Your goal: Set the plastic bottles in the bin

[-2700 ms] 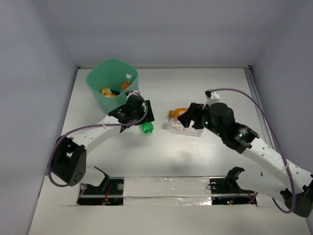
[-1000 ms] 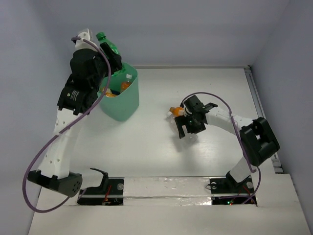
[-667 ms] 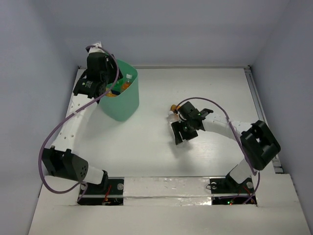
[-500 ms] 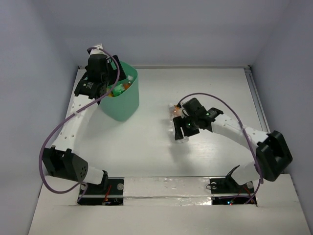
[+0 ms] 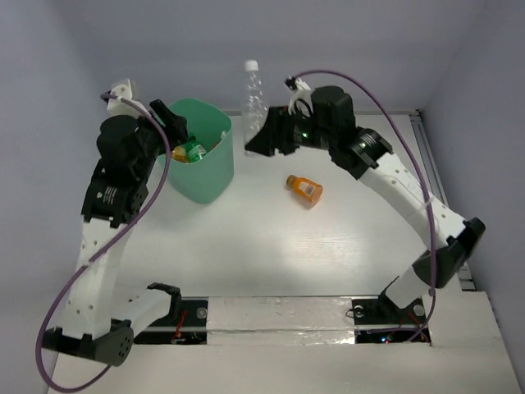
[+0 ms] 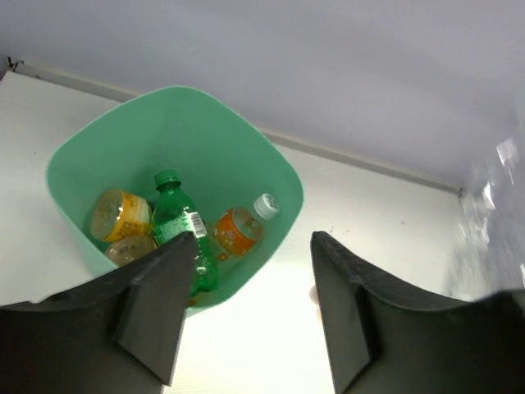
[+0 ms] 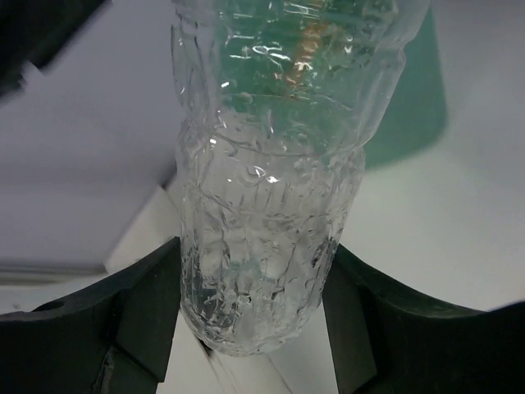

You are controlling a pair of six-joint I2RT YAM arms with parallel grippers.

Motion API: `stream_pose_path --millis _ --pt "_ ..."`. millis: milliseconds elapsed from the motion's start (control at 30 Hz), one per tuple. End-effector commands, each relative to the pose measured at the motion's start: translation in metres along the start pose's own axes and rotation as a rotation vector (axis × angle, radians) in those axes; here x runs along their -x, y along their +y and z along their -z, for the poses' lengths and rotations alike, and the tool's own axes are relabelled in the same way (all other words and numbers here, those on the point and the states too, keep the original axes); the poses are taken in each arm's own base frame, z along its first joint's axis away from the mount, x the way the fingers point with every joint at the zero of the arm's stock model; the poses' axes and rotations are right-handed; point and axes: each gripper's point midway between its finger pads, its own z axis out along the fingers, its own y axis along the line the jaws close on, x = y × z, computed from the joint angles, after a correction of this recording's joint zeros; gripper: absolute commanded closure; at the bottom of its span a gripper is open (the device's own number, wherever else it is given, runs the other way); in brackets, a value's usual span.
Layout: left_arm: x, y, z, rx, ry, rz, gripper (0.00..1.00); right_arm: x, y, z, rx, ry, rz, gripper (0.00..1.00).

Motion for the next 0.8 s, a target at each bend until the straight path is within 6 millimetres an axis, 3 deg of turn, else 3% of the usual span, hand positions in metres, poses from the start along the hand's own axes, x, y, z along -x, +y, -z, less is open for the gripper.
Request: stream_pose_path --millis 0,33,67,100,167,200,233,300,333,400,533,767 --pt "0.008 -0.003 0.028 -0.036 -0.043 0.047 0.46 0.053 0.056 -0.033 0.197 -0.117 -0.012 0.50" --pt "0.011 -0.004 0.032 -0.039 -0.052 0.056 0.48 0.060 0.061 -0.043 0.207 -0.129 -0.039 0.50" --pt "0.015 -0.005 0.038 -0.047 -0.066 0.063 0.49 0.078 0.080 -0.043 0.251 -0.170 -0.032 0.50" --pt "0.020 -0.008 0.044 -0.062 -0.079 0.075 0.49 0.075 0.075 -0.071 0.250 -0.159 -0.051 0.50" --pt "0.029 -0.012 0.051 -0.075 -0.095 0.084 0.49 0.083 0.084 -0.090 0.270 -0.182 -0.091 0.49" --pt "0.030 -0.015 0.052 -0.087 -0.094 0.087 0.49 0.098 0.106 -0.088 0.314 -0.221 -0.083 0.49" --pt "0.033 -0.017 0.053 -0.095 -0.102 0.093 0.49 0.091 0.094 -0.117 0.279 -0.213 -0.111 0.49" --pt "0.034 -0.019 0.053 -0.105 -0.100 0.094 0.49 0.102 0.107 -0.125 0.290 -0.258 -0.108 0.47" --pt "0.035 -0.020 0.053 -0.107 -0.102 0.094 0.49 0.095 0.091 -0.147 0.241 -0.253 -0.135 0.46" --pt "0.038 -0.022 0.053 -0.113 -0.107 0.092 0.47 0.093 0.082 -0.158 0.192 -0.267 -0.148 0.40" --pt "0.046 -0.028 0.054 -0.131 -0.118 0.091 0.42 0.084 0.060 -0.166 0.107 -0.267 -0.135 0.26" --pt "0.055 -0.045 0.055 -0.203 -0.111 0.109 0.34 0.085 0.050 -0.144 0.022 -0.281 -0.075 0.12"
